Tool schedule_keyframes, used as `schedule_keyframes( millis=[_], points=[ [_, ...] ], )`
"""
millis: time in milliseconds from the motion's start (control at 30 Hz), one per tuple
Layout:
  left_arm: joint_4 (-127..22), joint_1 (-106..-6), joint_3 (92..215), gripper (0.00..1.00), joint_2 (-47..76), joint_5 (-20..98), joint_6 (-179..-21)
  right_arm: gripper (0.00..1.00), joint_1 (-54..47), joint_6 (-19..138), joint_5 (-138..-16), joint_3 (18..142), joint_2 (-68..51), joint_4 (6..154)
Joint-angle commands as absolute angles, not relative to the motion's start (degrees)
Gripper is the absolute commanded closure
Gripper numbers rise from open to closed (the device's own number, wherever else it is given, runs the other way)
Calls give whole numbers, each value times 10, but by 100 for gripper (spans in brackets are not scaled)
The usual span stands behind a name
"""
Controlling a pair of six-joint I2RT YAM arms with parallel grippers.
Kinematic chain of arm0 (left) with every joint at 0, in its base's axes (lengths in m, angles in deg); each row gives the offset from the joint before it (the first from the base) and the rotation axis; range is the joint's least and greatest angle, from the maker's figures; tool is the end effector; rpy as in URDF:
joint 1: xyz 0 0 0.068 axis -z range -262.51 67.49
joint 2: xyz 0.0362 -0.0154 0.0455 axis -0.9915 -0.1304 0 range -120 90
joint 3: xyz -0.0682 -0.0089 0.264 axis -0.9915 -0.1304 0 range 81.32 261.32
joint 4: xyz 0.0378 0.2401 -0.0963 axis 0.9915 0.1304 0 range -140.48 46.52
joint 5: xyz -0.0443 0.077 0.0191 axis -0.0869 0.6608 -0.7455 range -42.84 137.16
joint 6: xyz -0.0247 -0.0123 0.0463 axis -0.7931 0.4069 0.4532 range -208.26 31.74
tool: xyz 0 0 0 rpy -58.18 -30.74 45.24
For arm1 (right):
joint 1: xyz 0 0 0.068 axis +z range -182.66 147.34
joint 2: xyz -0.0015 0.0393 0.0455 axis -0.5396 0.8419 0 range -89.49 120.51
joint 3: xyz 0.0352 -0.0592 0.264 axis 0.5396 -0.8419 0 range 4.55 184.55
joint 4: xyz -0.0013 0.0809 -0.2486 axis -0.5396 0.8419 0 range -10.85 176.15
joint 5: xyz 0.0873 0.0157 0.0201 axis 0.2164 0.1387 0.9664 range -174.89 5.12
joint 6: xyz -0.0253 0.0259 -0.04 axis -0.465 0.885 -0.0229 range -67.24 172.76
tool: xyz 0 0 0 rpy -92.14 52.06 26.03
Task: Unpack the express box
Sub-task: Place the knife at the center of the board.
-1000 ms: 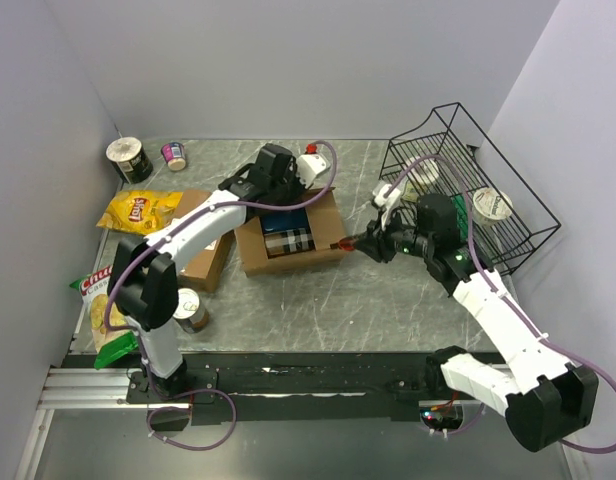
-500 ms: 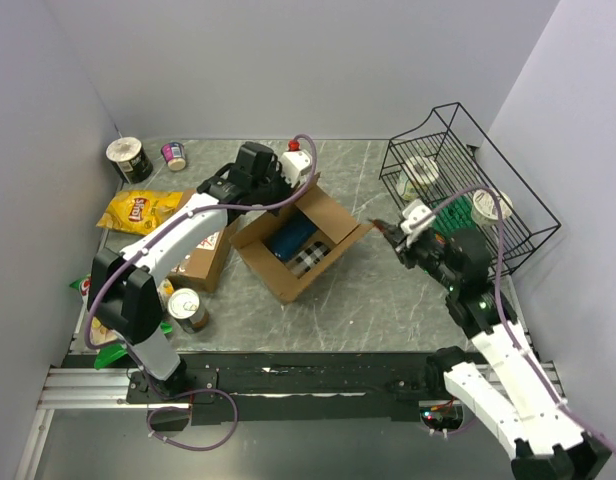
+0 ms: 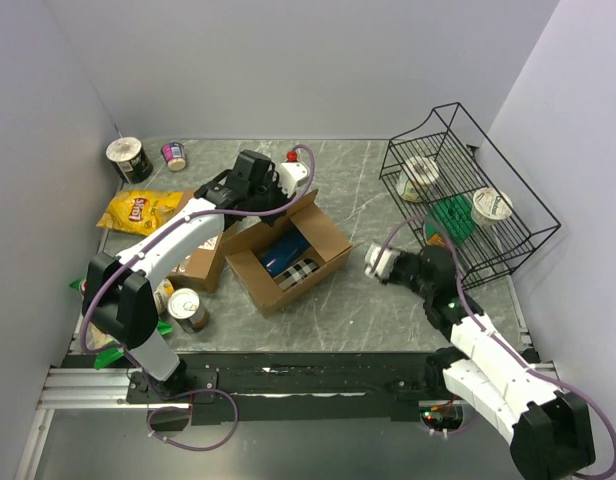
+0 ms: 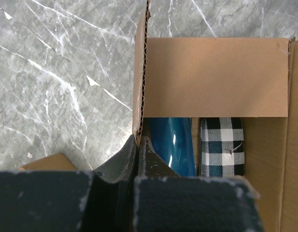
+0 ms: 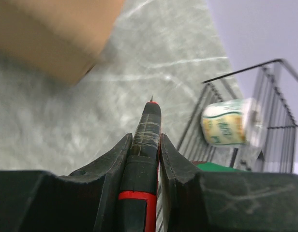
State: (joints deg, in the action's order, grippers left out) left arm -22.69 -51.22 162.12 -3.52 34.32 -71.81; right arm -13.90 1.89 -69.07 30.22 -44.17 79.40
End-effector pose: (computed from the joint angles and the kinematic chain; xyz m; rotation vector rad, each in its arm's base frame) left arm 0.3128 -0.1994 0.3110 1.0324 2.0405 -0.3907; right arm 0.1740 0.0693 0.2384 -1.2349 1.4521 -0.1147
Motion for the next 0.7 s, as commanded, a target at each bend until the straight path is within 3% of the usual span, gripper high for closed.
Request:
schedule_keyframes(
  millis=[0,33,67,100,167,233,400,600,667],
  points=[
    [-241,-515,1620,99,1,320,-712,56,-133,-132,-646,212,-455,724],
    [-241,-515,1620,99,0,317,-713,48,-132,-136,-635,213,-455,733],
    [-242,-515,1620,99,-1,314,-716,30,-133,-126,-634,221,-452,767],
    [-243,-515,1619,99,-2,314,-715,20,-133,-117,-628,252,-450,788],
    [-242,-515,1622,99,-6,313,-715,13,-138,-102,-597,306,-443,865],
    [-242,-515,1628,99,-8,313,-714,13,-145,-87,-552,411,-434,960],
    [-251,-515,1630,99,-11,311,-721,13,-146,6,-431,604,-376,995],
    [-253,-515,1623,99,-11,303,-734,13,-138,73,-394,672,-283,958],
    [-253,-515,1622,99,-9,304,-735,22,-139,106,-390,679,-268,930]
  ],
)
